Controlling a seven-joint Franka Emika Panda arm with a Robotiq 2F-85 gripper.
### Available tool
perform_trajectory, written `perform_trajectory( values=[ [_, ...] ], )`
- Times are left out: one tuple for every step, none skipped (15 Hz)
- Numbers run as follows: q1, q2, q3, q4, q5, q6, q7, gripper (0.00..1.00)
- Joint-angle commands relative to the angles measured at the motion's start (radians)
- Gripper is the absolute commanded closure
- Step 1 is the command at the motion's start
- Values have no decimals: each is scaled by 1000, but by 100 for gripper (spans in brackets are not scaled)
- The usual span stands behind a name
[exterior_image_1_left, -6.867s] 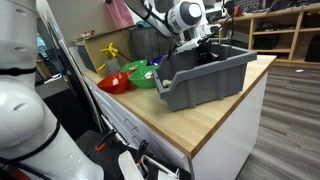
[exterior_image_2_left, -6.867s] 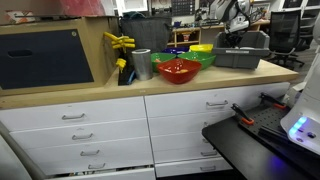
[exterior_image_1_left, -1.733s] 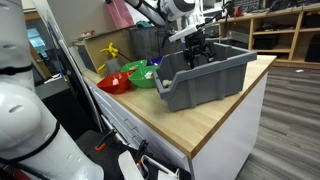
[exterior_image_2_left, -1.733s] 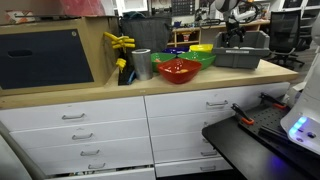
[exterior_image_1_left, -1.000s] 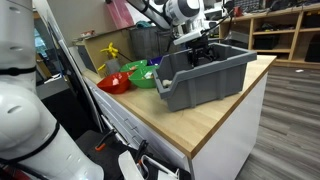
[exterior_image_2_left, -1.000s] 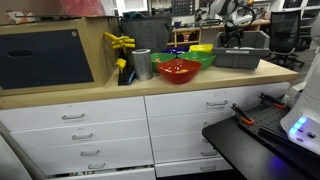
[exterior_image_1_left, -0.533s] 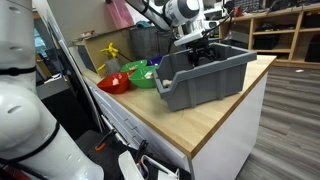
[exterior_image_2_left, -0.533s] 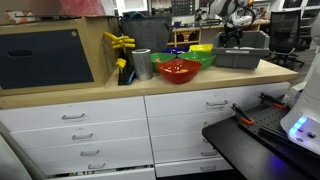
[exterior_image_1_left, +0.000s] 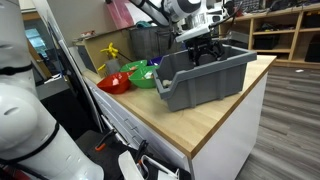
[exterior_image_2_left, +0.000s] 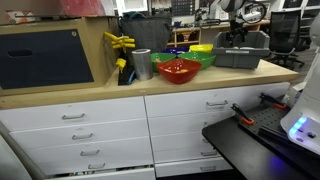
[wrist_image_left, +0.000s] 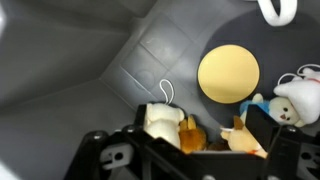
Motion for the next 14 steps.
perform_trajectory(
  values=[
    [-35,-56,8,-117,34,96,-158,0],
    [-47,-47,13,-129,54,140,-206,0],
    [-55,-37,20,-139,76,184,-245,0],
    [-61,-24,27,-148,99,228,-278,0],
    [-68,-13,36,-155,124,264,-311,0],
    [-75,-4,48,-161,150,295,-339,0],
    [-83,5,63,-166,183,319,-367,0],
    [-90,12,79,-166,216,334,-390,0],
    [-96,14,94,-167,244,341,-413,0],
    [-106,20,110,-164,272,346,-440,0],
    [-112,25,121,-161,291,345,-462,0],
    [-118,35,126,-155,306,346,-482,0],
    [-120,38,128,-151,313,344,-497,0],
    [-124,43,128,-147,319,344,-513,9]
  ],
)
